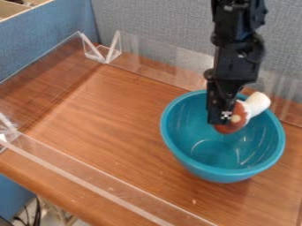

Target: Put the mushroom in the blue bowl

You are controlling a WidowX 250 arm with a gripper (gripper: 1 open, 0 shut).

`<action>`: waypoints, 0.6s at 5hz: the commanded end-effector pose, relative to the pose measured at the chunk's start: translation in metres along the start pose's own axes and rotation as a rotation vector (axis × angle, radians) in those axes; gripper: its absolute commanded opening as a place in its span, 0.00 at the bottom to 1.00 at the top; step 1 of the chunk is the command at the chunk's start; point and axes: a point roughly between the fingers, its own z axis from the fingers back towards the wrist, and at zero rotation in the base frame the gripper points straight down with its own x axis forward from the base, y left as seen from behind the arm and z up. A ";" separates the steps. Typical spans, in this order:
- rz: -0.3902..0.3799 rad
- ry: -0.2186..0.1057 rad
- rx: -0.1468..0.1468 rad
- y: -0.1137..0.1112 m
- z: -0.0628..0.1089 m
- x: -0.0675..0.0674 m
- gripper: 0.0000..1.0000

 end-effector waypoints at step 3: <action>-0.003 -0.005 0.027 0.019 -0.002 -0.005 0.00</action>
